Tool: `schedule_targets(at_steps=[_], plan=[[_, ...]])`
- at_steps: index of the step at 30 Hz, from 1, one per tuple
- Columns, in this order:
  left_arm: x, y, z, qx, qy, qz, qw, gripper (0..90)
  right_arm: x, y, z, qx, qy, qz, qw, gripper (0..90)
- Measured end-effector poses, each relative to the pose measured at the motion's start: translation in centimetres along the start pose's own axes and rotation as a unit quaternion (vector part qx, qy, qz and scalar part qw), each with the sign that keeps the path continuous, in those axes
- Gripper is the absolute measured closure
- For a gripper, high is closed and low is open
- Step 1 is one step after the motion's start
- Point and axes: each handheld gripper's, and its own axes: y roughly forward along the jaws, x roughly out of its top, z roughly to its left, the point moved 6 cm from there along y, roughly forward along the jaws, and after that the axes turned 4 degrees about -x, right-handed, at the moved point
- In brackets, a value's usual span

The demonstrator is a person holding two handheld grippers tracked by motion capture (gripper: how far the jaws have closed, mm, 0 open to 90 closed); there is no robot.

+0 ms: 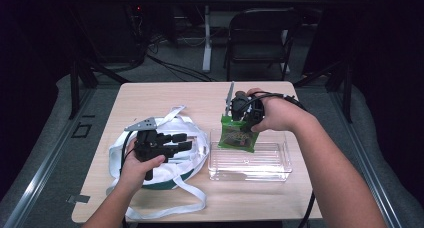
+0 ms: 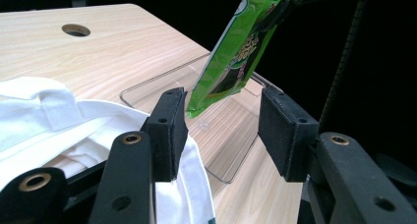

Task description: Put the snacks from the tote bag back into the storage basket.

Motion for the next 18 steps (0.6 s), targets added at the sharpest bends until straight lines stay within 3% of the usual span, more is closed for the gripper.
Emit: schedule_targets(at_steps=[11,18], plan=[[-0.3,-0.6,0.4,0.01,-0.006,-0.004,0.9999,53.2,0.1,2.2,-0.5,-0.007,-0.015,0.015,0.9997,75.6],[-0.3,-0.9,0.5,0.014,-0.011,-0.009,0.9998,53.2,0.8,3.4,-0.6,-0.01,-0.023,0.003,0.9997,75.6]])
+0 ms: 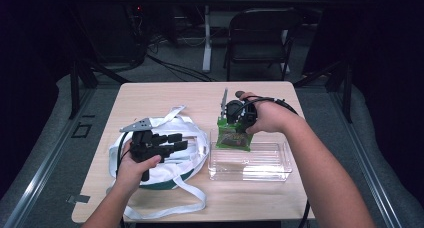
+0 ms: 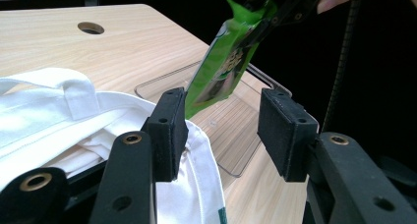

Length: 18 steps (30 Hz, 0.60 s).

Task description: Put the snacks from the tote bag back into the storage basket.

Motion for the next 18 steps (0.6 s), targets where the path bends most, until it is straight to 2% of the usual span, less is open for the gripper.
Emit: schedule_targets(at_steps=[6,18], plan=[[0.0,-0.2,0.1,0.001,-0.002,-0.001,1.0,53.2,0.6,1.2,-0.1,-0.001,-0.006,0.001,1.0,75.6],[0.0,-0.3,0.3,0.003,-0.005,-0.004,1.0,53.5,1.2,2.3,-0.7,-0.016,-0.018,0.002,0.9997,75.6]])
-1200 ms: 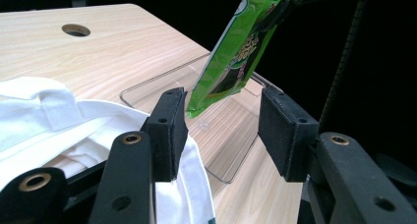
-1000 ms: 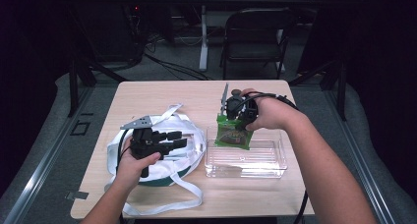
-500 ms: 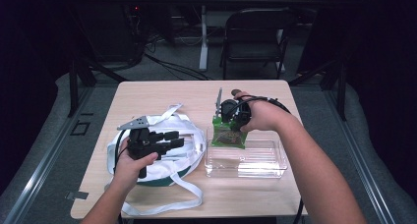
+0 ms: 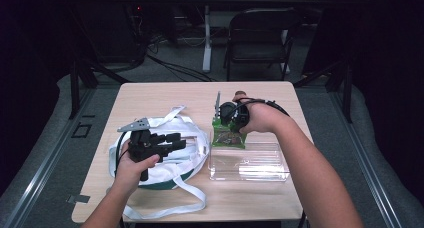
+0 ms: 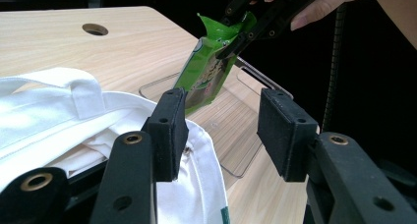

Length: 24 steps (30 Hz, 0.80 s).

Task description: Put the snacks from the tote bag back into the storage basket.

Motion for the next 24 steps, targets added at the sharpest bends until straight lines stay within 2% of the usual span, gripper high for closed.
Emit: schedule_targets(at_steps=[12,24], plan=[[-0.2,-0.2,0.3,0.005,-0.005,0.0,1.0,53.6,0.2,1.7,0.1,-0.003,-0.012,0.002,0.9999,75.6],[-0.1,-0.6,0.4,0.009,-0.003,-0.004,0.9999,53.7,0.1,3.4,-0.3,-0.008,-0.012,0.007,0.9999,75.6]])
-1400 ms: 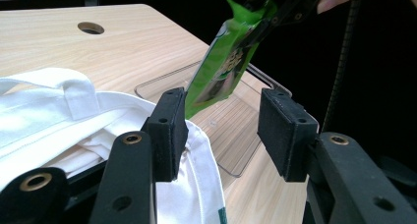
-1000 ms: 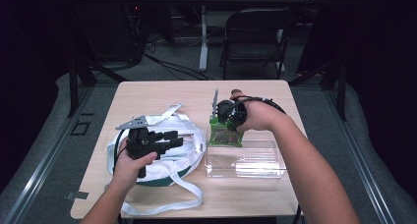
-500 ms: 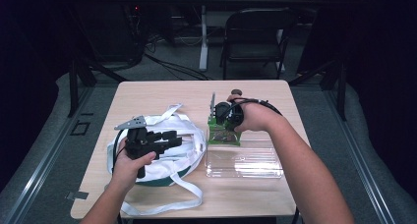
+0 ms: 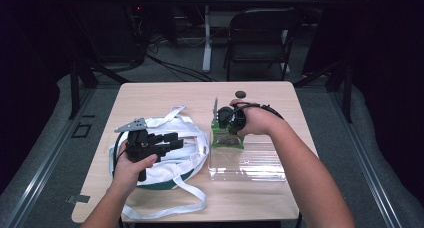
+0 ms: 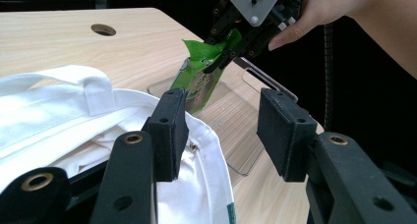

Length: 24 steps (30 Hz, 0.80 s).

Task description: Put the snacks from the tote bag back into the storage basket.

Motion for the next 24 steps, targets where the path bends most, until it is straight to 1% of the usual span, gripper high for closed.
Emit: schedule_targets(at_steps=[8,11,14,23,24], plan=[[0.0,-0.1,0.2,0.002,-0.001,-0.001,1.0,53.7,0.1,0.6,-0.4,0.0,0.001,0.001,1.0,75.3],[-0.1,-0.1,0.3,0.002,-0.002,-0.001,1.0,53.7,0.1,0.7,-0.5,0.001,0.008,-0.004,1.0,73.9],[-0.1,-0.1,0.3,0.003,-0.001,0.001,1.0,53.7,0.0,0.8,-0.6,-0.005,0.008,-0.003,1.0,71.0],[0.0,-0.1,0.2,0.003,0.001,0.0,1.0,53.7,0.0,0.7,-1.1,-0.033,0.016,-0.005,0.9993,56.7],[0.0,-0.1,0.2,0.003,0.0,0.0,1.0,53.7,0.0,0.7,-1.1,-0.035,0.017,-0.006,0.9992,56.6]])
